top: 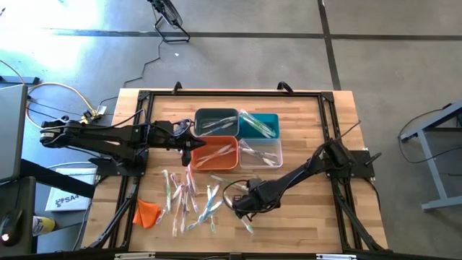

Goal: Pick & Place Toothbrushes
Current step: Put the blue toothbrush into the left blue bin

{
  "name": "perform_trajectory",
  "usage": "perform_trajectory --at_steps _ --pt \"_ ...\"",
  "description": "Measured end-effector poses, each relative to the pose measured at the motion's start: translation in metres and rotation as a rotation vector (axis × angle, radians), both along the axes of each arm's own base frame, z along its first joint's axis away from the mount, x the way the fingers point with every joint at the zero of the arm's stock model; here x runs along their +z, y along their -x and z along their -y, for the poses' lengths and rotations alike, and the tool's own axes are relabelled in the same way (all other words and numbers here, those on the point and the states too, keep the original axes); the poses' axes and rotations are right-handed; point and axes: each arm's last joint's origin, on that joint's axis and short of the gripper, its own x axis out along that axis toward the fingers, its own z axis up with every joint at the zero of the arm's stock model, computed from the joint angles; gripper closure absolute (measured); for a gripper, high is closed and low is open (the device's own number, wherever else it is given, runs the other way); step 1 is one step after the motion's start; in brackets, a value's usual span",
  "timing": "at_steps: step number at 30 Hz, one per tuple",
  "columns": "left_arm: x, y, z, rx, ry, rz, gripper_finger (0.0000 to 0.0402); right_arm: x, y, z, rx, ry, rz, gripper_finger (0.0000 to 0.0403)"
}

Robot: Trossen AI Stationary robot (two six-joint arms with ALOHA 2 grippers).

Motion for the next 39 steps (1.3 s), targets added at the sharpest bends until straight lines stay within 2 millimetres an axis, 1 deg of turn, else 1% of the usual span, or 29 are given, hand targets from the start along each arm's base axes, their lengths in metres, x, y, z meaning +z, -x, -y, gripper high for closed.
perform_trajectory --at_steps 5,13,18,22,26,30,35,39 --pt "-0.001 0.0 0.0 0.001 0.0 -0.012 0.0401 -0.003 0.0 0.0 0.003 -0.014 -0.02 0.0305" --pt "-0.001 0.001 0.0 0.003 -0.001 -0.015 0.0401 -0.005 0.002 -0.001 0.031 -0.039 -0.051 0.0385" --pt "-0.001 0.001 0.0 0.003 -0.001 -0.014 0.0401 -0.002 0.005 -0.005 0.104 -0.058 -0.05 0.0389" --pt "-0.001 0.001 0.0 0.003 -0.001 -0.014 0.0401 0.006 0.012 -0.013 0.126 -0.069 -0.048 0.0394" --pt "-0.001 0.001 0.0 0.003 0.0 -0.014 0.0401 0.022 0.024 -0.019 0.138 -0.071 -0.062 0.0395" --pt "-0.001 0.0 0.0 0.003 0.0 -0.014 0.0401 0.036 0.032 -0.02 0.147 -0.047 -0.055 0.0395" --pt "-0.001 0.001 0.0 0.003 0.0 -0.014 0.0401 0.067 0.043 -0.023 0.165 -0.016 0.045 0.0396" --pt "-0.001 0.0 0.0 0.003 0.0 -0.014 0.0401 0.09 0.049 -0.018 0.178 0.051 0.139 0.0397"
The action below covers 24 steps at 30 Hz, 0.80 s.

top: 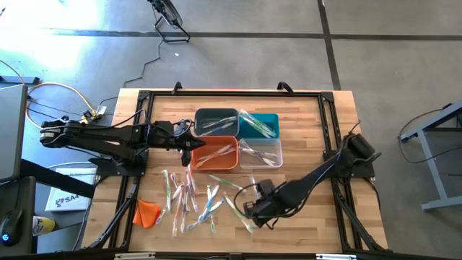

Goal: Pick & Place Toothbrushes
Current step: Put the blue toothbrush into the left blue bin

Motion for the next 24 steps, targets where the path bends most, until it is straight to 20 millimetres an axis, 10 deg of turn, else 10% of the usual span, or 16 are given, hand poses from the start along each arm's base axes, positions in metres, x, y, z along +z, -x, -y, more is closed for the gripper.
perform_trajectory --at_steps 14,24 --pt "0.006 -0.002 -0.001 -0.094 0.014 0.066 0.0401 0.072 0.015 0.051 0.008 0.267 0.278 0.0397" --pt "0.015 0.001 -0.044 -0.131 0.06 0.189 0.0401 0.083 0.005 0.109 0.134 0.377 0.218 0.0397"
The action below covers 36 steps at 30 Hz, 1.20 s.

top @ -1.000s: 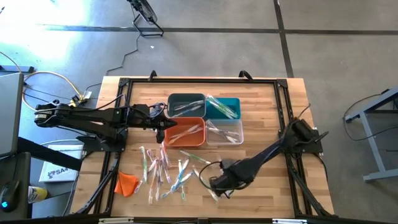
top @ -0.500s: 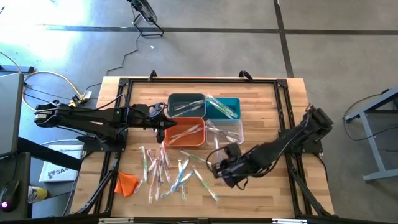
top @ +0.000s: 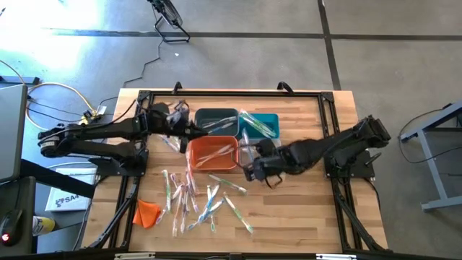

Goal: Pick & Place Toothbrushes
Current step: Put the blue toothbrush into the left blue bin

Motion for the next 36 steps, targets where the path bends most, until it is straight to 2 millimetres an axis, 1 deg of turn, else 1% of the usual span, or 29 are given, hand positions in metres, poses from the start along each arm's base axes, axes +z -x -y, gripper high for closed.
perform_trajectory --at_steps 2,5,10,14,16,19,23,26,29,32,36 --pt "0.007 0.001 -0.007 -0.022 -0.013 0.069 0.0401 0.002 -0.002 0.017 0.028 0.013 -0.023 0.0397" --pt "0.013 0.003 -0.016 0.0 -0.038 0.138 0.0401 0.009 -0.003 0.044 0.098 0.051 -0.04 0.0397" --pt "0.019 0.003 -0.027 0.041 -0.042 0.212 0.0401 0.019 -0.012 0.086 0.27 0.103 0.026 0.0397" --pt "0.02 -0.005 -0.03 0.04 -0.063 0.28 0.0401 0.024 -0.018 0.115 0.406 0.14 0.099 0.0397" --pt "0.021 -0.01 -0.033 0.04 -0.044 0.313 0.0401 0.025 -0.02 0.128 0.443 0.169 0.123 0.0397" --pt "0.015 -0.017 -0.036 0.052 -0.007 0.313 0.0401 0.026 -0.02 0.146 0.493 0.189 0.146 0.0397" --pt "0.013 -0.018 -0.046 0.102 0.043 0.335 0.0401 0.029 -0.018 0.164 0.531 0.223 0.174 0.0397" --pt "0.013 -0.017 -0.054 0.146 0.093 0.355 0.0401 0.031 -0.018 0.173 0.545 0.249 0.206 0.0397" --pt "0.014 -0.015 -0.058 0.191 0.104 0.378 0.0401 0.036 -0.019 0.181 0.526 0.287 0.255 0.0397" --pt "0.014 -0.015 -0.059 0.22 0.101 0.38 0.0401 0.04 -0.021 0.187 0.51 0.315 0.294 0.0397" --pt "0.014 -0.015 -0.059 0.227 0.055 0.378 0.0399 0.041 -0.021 0.19 0.501 0.325 0.309 0.0397"
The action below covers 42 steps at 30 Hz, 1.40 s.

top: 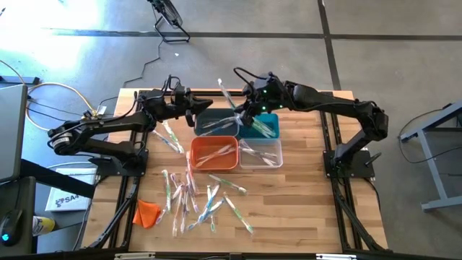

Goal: Pick & Place Toothbrushes
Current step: Put the blue toothbrush into the left blue bin

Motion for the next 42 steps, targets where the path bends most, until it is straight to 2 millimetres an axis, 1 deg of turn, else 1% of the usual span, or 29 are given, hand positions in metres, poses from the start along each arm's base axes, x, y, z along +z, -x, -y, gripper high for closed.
perform_trajectory --at_steps 4,11,13,15,20,26,31,36,39,42 --pt "0.0 0.0 -0.001 0.016 0.03 0.008 0.0377 0.0 0.0 -0.001 0.001 -0.008 0.003 0.0397" --pt "0.003 0.001 -0.001 0.053 0.045 0.05 0.0287 0.003 -0.004 -0.007 0.012 -0.001 0.042 0.0397" --pt "0.005 0.001 0.0 0.044 0.038 0.067 0.0269 0.005 -0.006 -0.01 0.021 0.007 0.06 0.0397" --pt "0.006 0.0 0.002 0.033 0.031 0.079 0.026 0.006 -0.008 -0.013 0.032 0.014 0.074 0.0397" --pt "0.01 0.001 0.003 0.015 -0.005 0.103 0.0256 0.007 -0.009 -0.018 0.044 0.011 0.079 0.0397" --pt "0.012 0.001 0.005 -0.016 -0.071 0.107 0.0256 0.006 -0.009 -0.019 0.012 0.029 0.072 0.0397" --pt "0.014 -0.002 0.011 -0.033 -0.123 0.116 0.0256 0.006 -0.009 -0.019 0.007 0.032 0.07 0.0397" --pt "0.02 -0.013 0.015 -0.036 -0.149 0.101 0.0256 0.006 -0.01 -0.023 0.016 0.034 0.07 0.0397" --pt "0.023 -0.02 0.01 -0.006 -0.143 0.086 0.0256 0.006 -0.011 -0.026 0.024 0.035 0.07 0.0397" --pt "0.027 -0.025 0.008 -0.018 -0.146 0.088 0.0256 0.006 -0.012 -0.028 0.031 0.035 0.067 0.0397"
